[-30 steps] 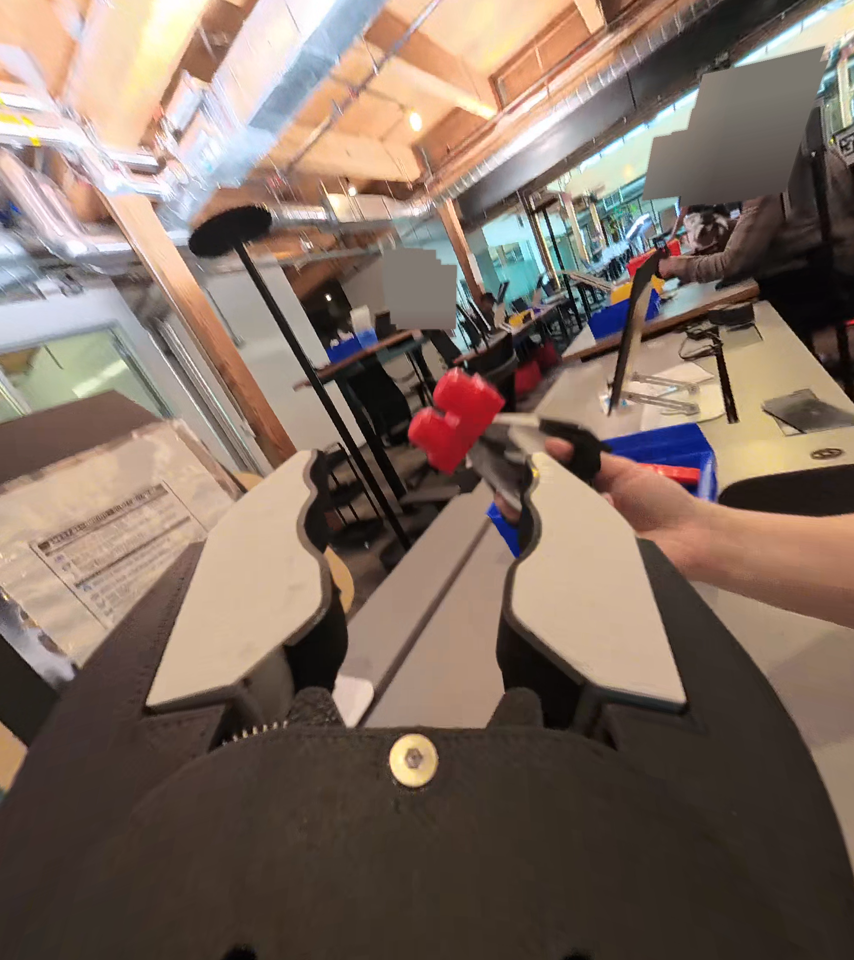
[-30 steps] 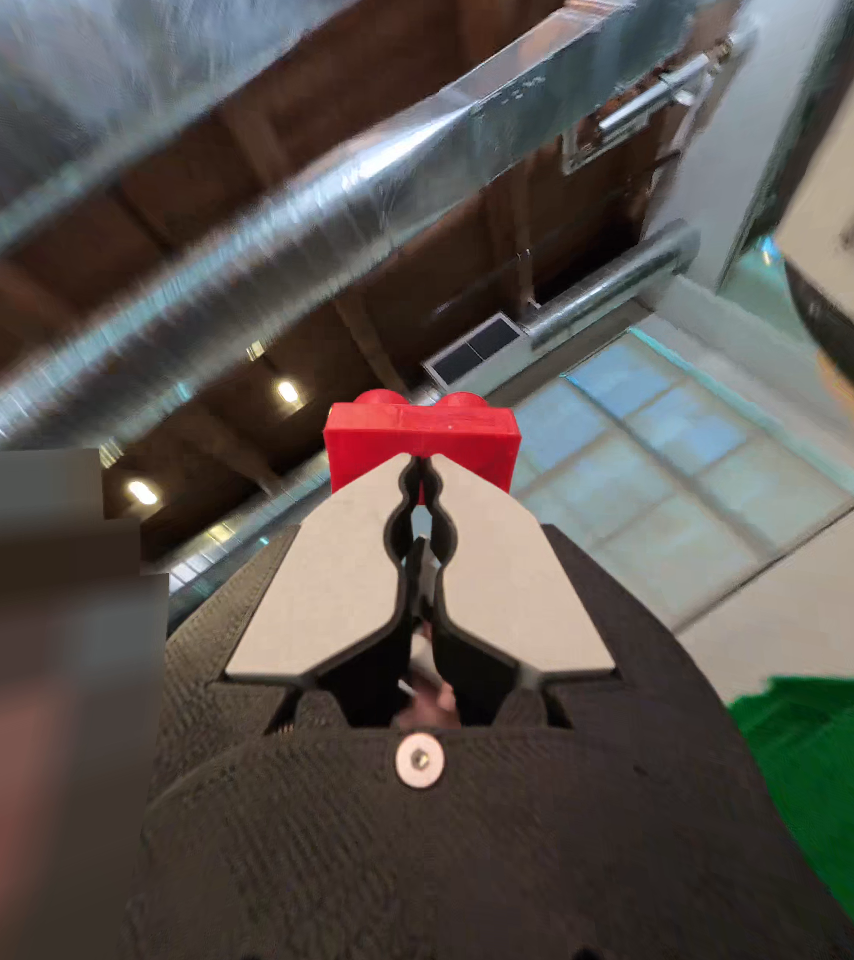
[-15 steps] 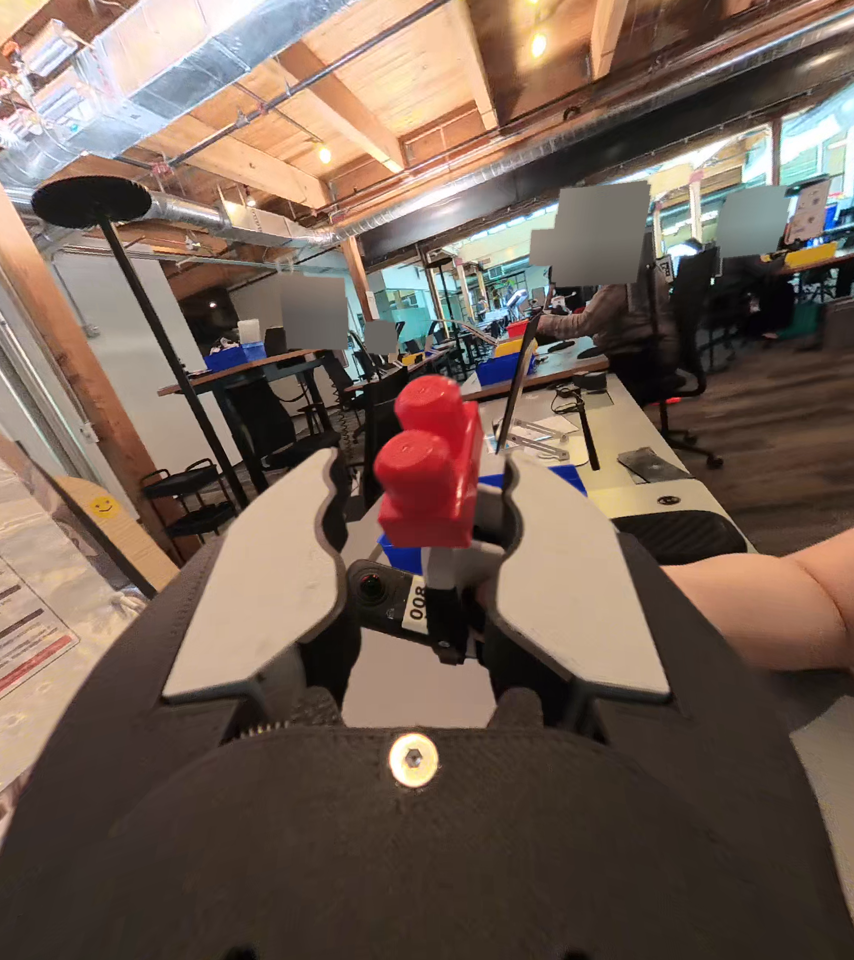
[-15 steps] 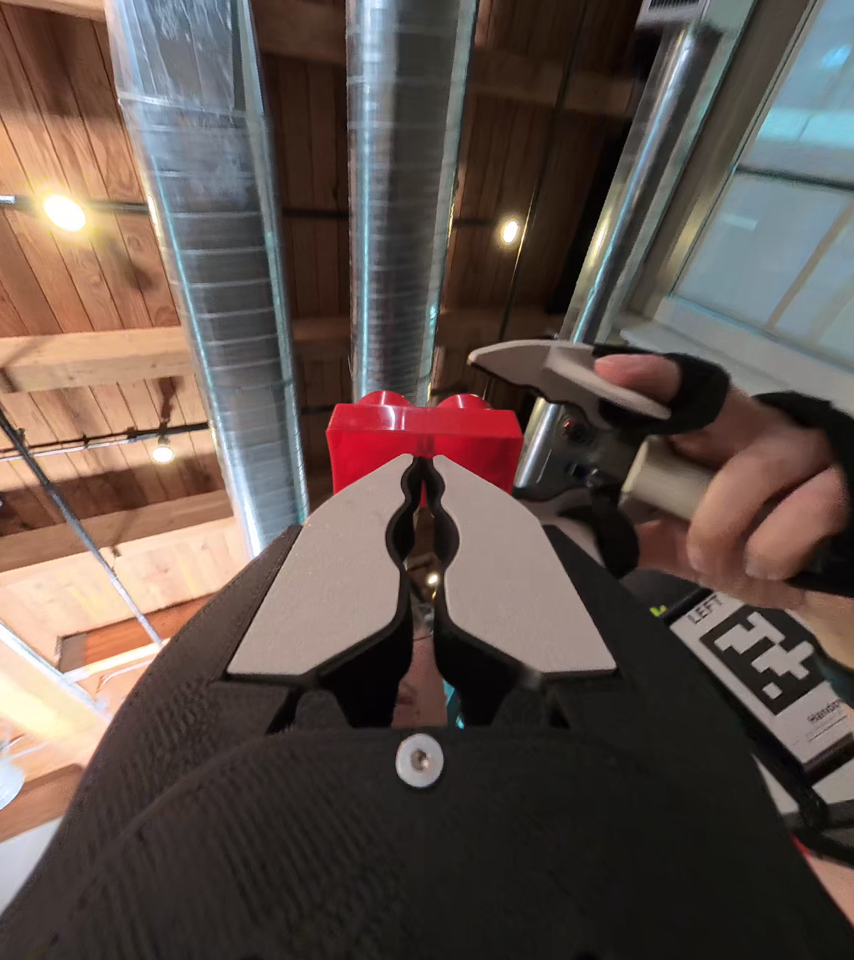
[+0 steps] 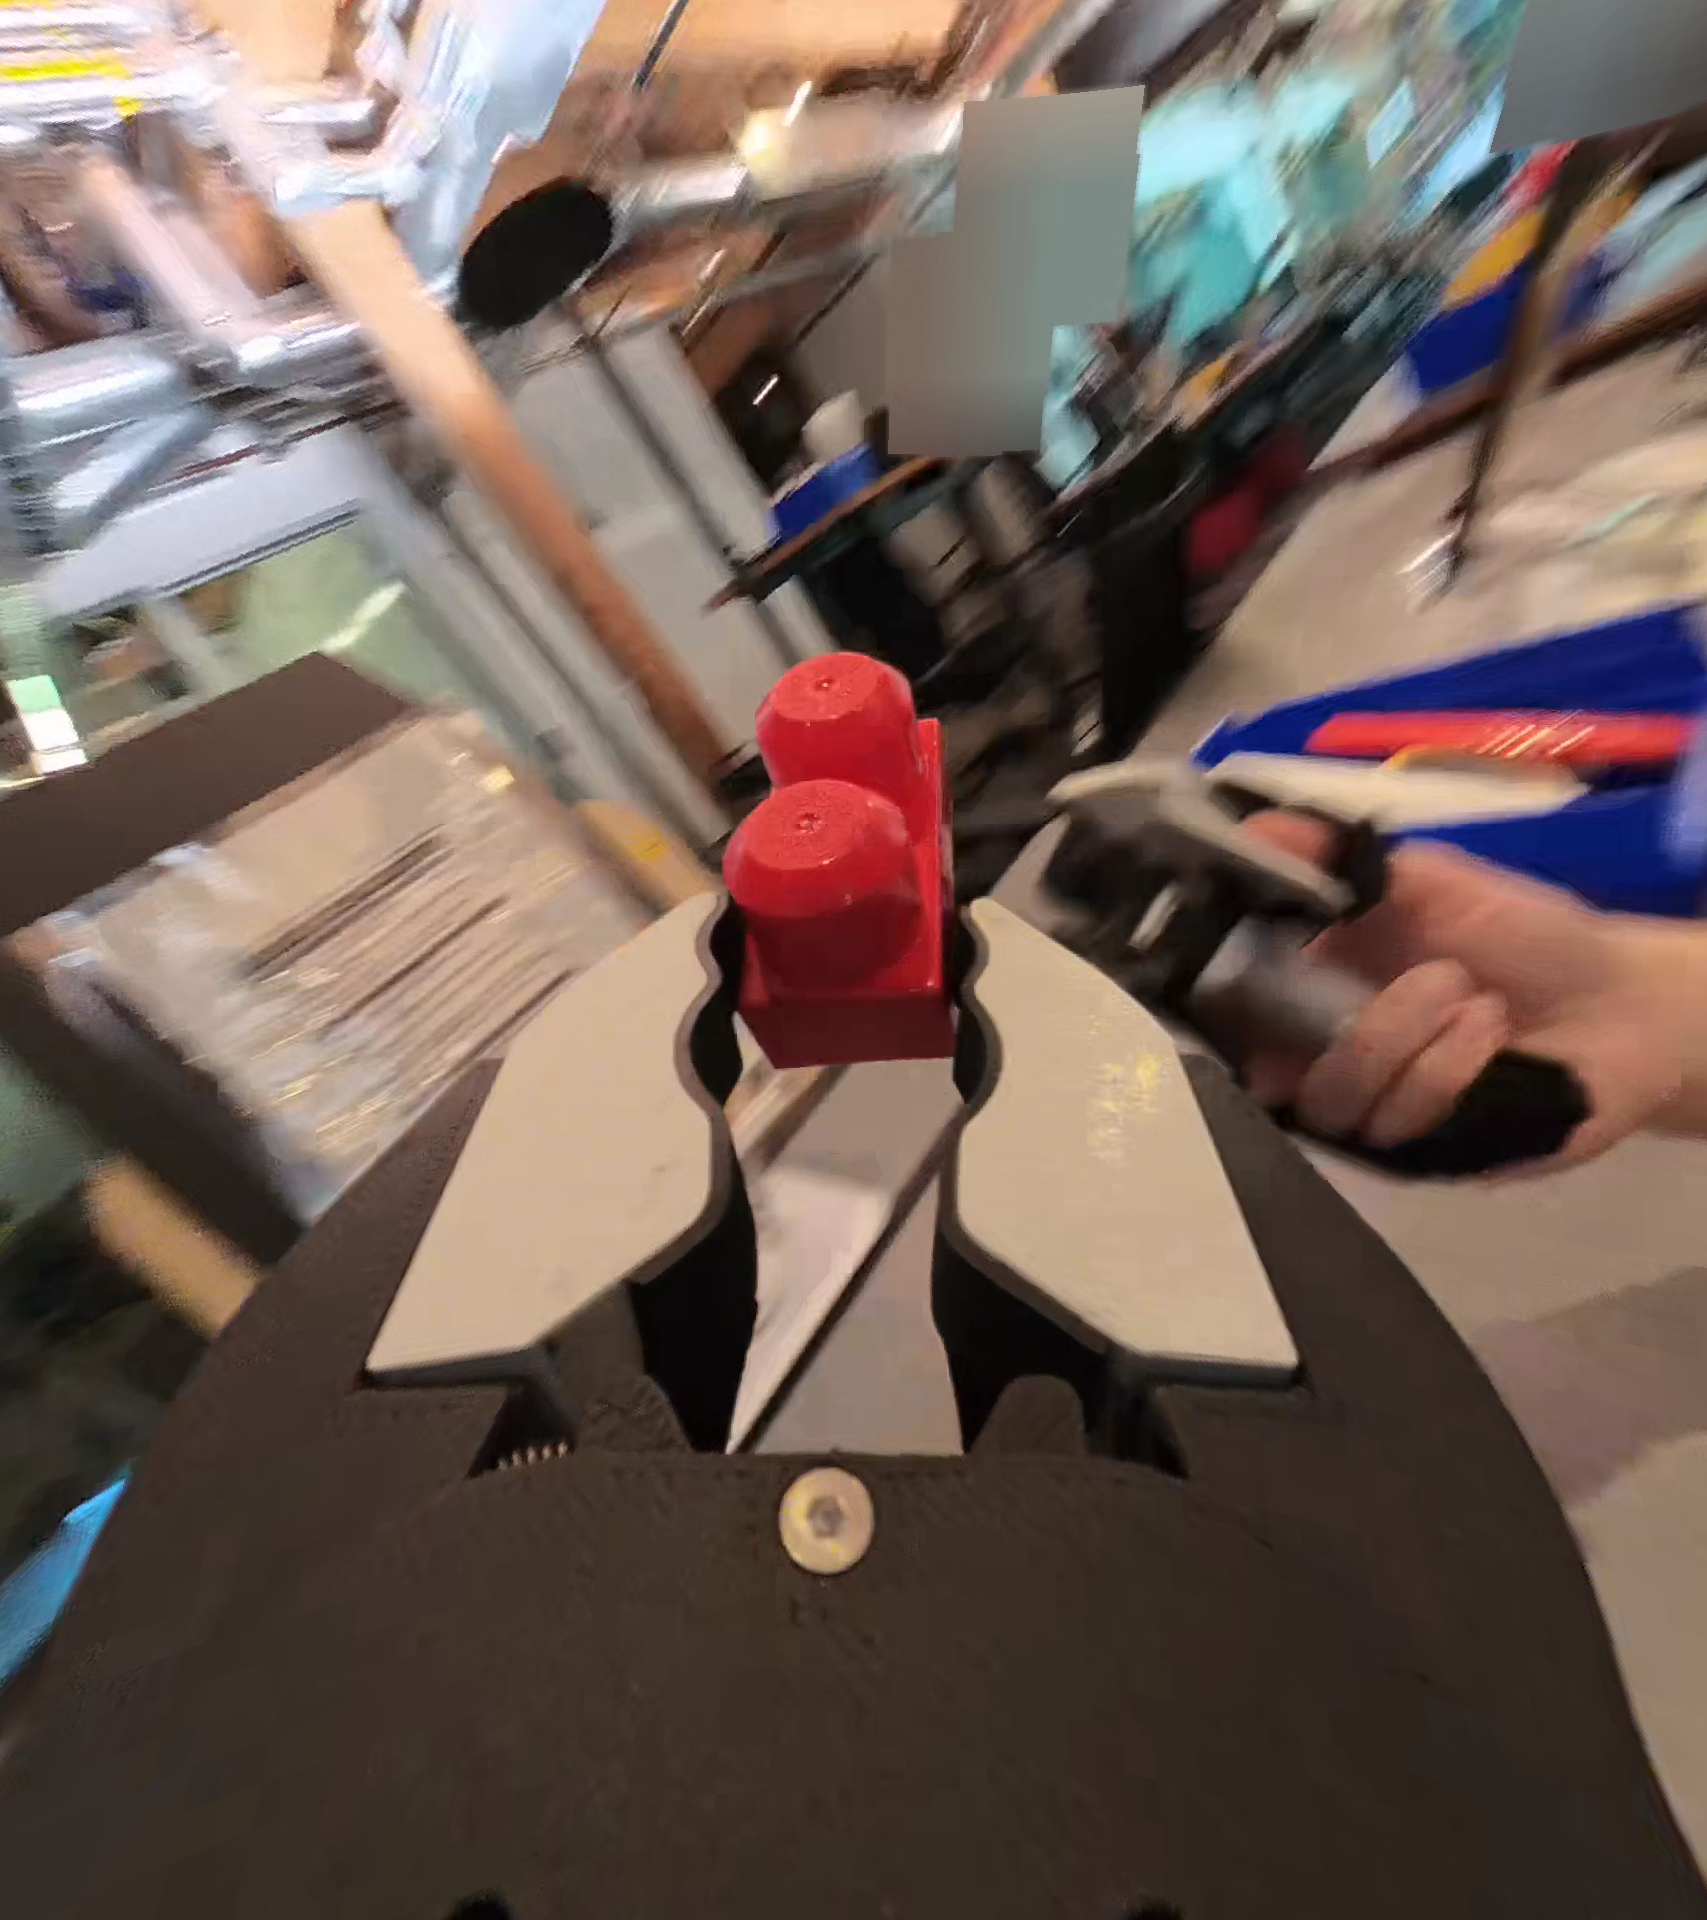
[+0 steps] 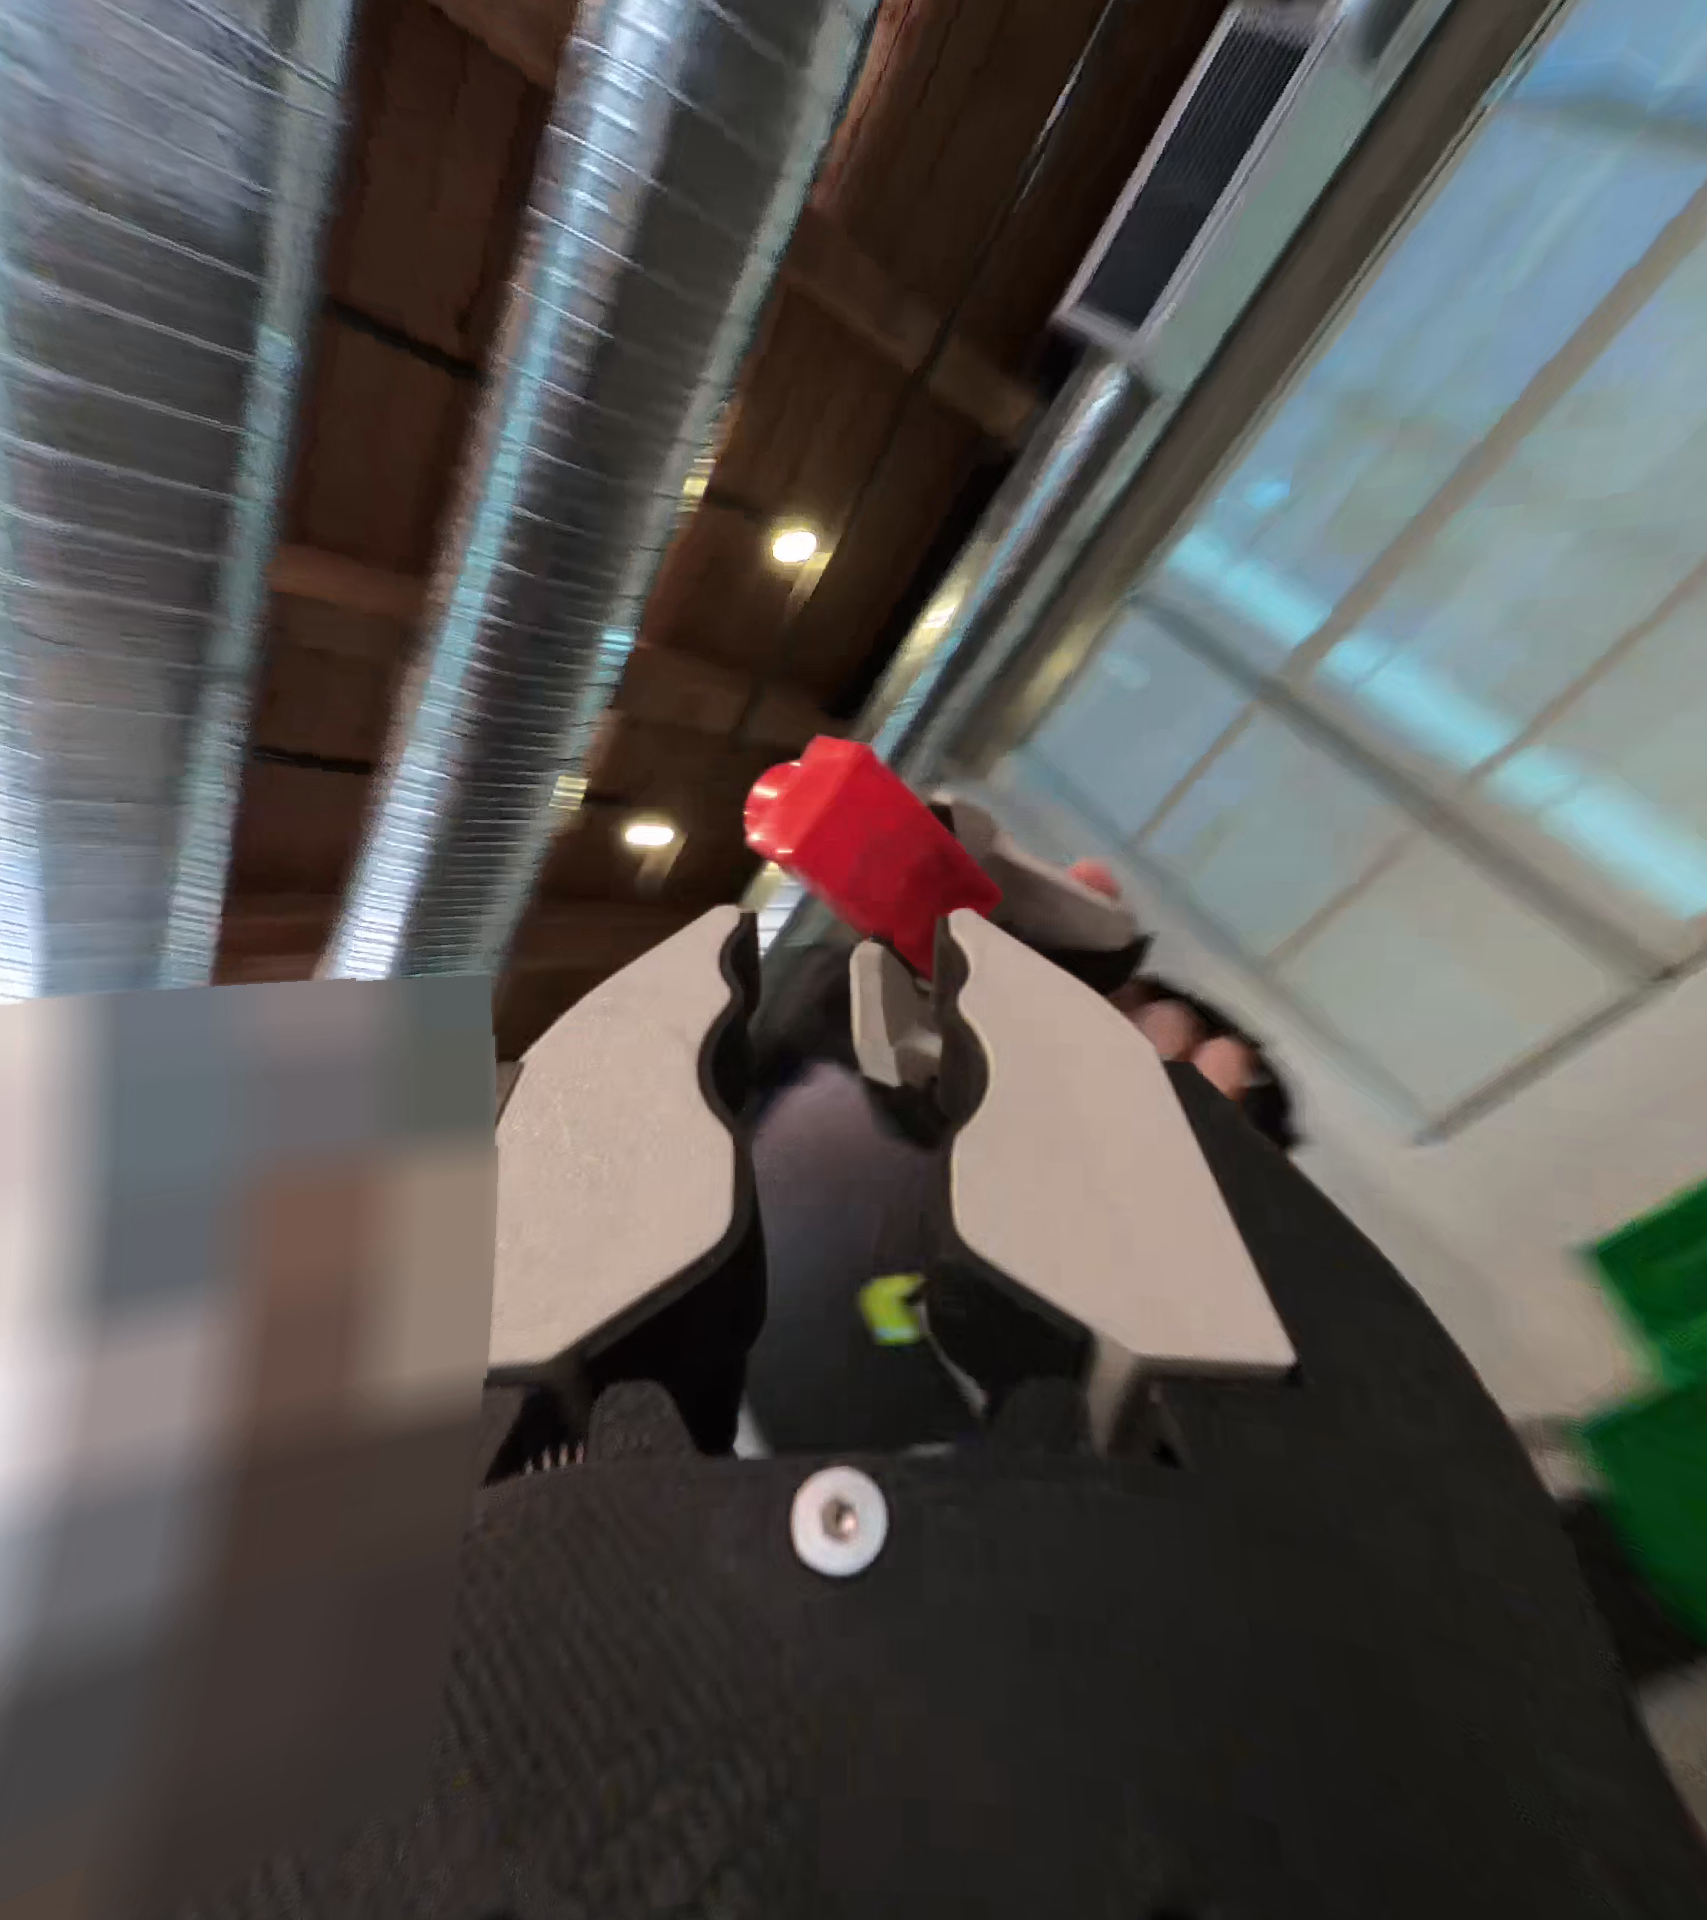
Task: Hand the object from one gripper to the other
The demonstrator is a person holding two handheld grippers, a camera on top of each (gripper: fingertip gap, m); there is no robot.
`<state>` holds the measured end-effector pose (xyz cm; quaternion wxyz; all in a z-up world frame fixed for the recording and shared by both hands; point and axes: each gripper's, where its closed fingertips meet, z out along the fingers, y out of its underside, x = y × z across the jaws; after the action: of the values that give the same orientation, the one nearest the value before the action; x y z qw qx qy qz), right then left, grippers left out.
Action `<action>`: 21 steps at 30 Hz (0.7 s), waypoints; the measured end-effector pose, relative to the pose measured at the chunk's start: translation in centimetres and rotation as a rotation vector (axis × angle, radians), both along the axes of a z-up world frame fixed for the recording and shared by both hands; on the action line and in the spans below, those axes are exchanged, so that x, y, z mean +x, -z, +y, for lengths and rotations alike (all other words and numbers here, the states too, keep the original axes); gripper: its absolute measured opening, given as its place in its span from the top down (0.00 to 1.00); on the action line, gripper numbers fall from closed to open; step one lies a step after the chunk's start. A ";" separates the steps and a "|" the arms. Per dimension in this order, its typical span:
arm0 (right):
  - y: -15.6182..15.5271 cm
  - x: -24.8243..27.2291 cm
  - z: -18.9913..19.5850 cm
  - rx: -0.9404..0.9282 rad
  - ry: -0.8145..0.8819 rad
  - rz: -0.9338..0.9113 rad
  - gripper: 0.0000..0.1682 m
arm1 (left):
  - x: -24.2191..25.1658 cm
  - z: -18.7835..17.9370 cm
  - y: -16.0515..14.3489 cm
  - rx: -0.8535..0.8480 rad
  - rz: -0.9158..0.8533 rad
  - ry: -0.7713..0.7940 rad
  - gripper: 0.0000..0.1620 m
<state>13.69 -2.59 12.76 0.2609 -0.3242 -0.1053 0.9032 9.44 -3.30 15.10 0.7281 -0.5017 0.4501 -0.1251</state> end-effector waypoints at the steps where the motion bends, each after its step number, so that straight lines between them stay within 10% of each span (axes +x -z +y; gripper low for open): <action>1: 0.1 0.3 0.6 0.060 0.130 -0.077 0.81 | -1.0 1.0 0.4 0.038 0.073 -0.123 0.77; 5: 0.6 0.6 1.7 0.416 0.696 -0.553 0.79 | -2.5 3.0 0.7 0.232 0.266 -0.448 0.77; 10: -1.5 1.7 0.2 0.854 1.228 -0.880 0.68 | 1.4 2.7 1.2 0.365 0.306 -0.434 0.77; 21: -1.2 1.2 -0.4 1.037 1.440 -1.159 0.56 | 5.5 1.2 1.8 0.589 0.403 -0.545 0.77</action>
<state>14.89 -2.99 13.98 0.7511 -0.5402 -0.3693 0.0876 14.95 -2.06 13.30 0.7440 -0.3875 0.4509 0.3050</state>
